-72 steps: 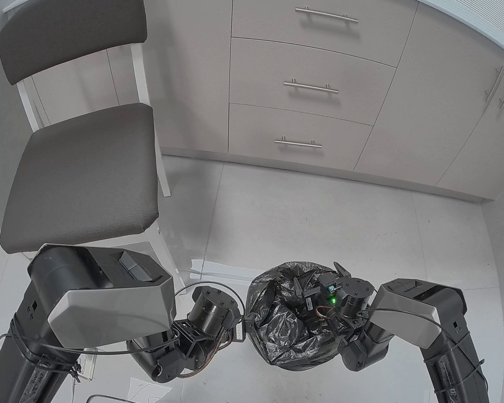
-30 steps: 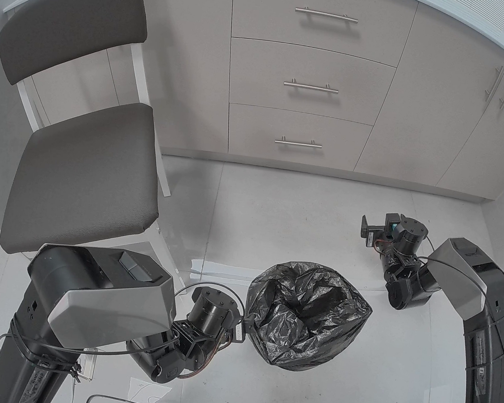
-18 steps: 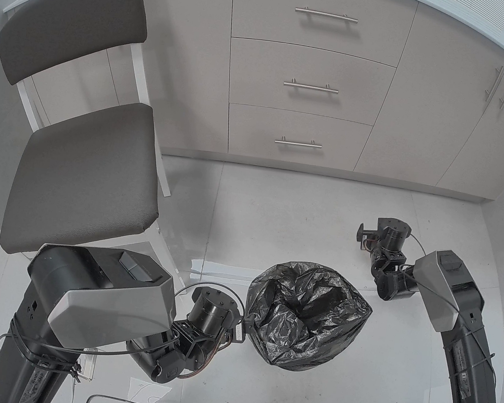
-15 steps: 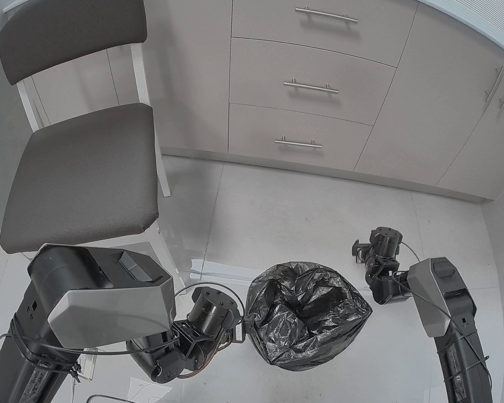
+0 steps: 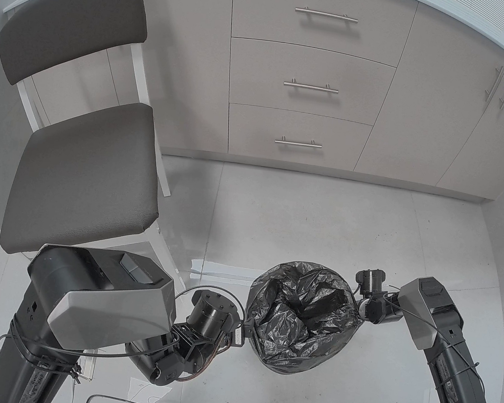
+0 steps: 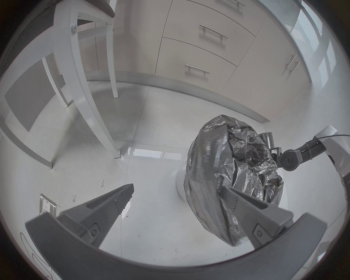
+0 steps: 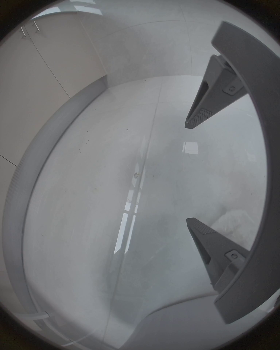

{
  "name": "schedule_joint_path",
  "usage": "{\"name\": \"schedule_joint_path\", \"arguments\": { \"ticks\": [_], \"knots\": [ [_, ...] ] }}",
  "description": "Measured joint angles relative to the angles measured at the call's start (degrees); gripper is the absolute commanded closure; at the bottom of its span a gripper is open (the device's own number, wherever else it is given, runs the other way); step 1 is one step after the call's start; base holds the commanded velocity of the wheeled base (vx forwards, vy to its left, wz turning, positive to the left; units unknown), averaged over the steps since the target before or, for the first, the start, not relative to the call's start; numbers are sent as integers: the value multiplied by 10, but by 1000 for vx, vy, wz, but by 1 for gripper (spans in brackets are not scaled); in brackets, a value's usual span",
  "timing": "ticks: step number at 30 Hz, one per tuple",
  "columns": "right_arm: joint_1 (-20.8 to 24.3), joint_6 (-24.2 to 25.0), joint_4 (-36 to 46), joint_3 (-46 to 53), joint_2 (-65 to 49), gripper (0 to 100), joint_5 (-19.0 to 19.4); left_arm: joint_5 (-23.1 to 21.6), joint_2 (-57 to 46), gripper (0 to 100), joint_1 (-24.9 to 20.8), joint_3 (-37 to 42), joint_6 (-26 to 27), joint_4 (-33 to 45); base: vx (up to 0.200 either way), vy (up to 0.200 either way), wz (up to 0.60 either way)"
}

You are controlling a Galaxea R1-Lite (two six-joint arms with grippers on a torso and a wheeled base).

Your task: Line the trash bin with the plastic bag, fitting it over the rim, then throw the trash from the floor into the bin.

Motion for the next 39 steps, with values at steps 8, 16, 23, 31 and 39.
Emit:
{"name": "schedule_joint_path", "arguments": {
  "ticks": [8,16,23,31,39],
  "knots": [
    [11,30,11,0,6,0,16,0,0,0,-2,2,0,0,0,0,0],
    [18,89,39,0,7,0,22,0,0,0,-2,2,1,0,0,0,0],
    [18,130,161,0,7,0,28,1,0,0,-2,2,1,0,0,0,0],
    [18,140,181,0,7,0,39,1,0,0,-2,2,1,0,0,0,0],
    [18,167,250,0,7,0,85,1,0,0,-2,2,1,0,0,0,0]
  ]
}}
